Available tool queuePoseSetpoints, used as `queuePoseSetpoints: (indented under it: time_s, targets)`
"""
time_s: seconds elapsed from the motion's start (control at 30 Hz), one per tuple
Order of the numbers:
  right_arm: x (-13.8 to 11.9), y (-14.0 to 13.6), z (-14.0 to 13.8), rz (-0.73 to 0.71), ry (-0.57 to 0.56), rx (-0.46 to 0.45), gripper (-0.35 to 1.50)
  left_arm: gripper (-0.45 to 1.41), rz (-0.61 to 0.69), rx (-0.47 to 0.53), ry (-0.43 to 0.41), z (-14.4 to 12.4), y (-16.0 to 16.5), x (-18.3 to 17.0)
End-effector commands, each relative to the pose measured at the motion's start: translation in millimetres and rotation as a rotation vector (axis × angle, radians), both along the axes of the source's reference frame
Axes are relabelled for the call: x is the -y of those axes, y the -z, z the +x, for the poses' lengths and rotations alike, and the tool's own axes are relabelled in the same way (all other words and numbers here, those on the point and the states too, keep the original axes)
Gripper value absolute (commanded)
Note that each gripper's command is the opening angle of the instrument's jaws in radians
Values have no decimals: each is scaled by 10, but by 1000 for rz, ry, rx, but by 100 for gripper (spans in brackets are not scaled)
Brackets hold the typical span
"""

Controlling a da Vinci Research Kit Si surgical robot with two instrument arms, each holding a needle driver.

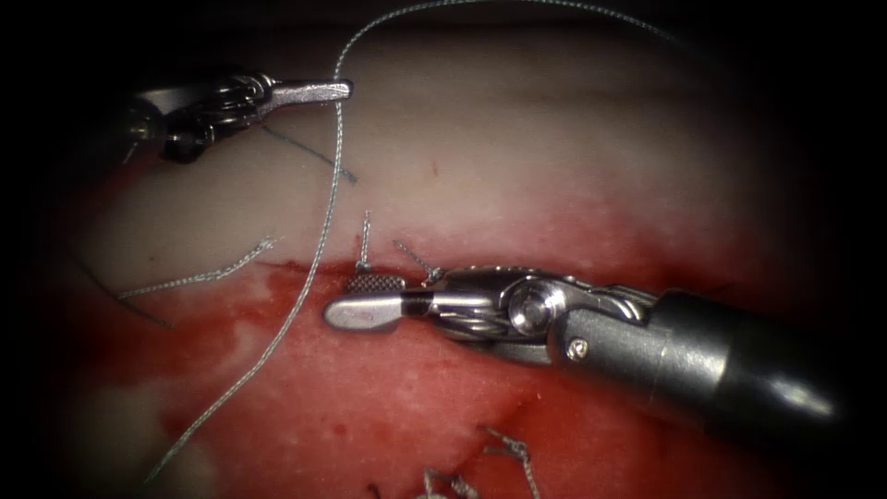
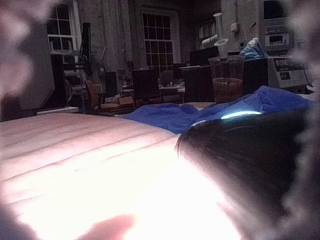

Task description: Wound Closure

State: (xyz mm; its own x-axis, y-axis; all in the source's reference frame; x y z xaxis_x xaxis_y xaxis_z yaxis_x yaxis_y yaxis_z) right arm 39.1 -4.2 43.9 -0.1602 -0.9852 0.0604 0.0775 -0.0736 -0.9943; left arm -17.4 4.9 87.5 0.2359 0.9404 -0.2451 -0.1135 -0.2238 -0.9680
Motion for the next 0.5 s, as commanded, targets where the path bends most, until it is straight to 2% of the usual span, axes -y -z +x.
queuePoseSetpoints:
  time_s: [0.03,0.5]
  targets:
    - [-12,8,10,12,-14,-8,137,-45,-10,2,3,0,9,-15]
    - [-8,6,24,114,-62,-77,133,-45,-30,10,-14,-1,10,-14]
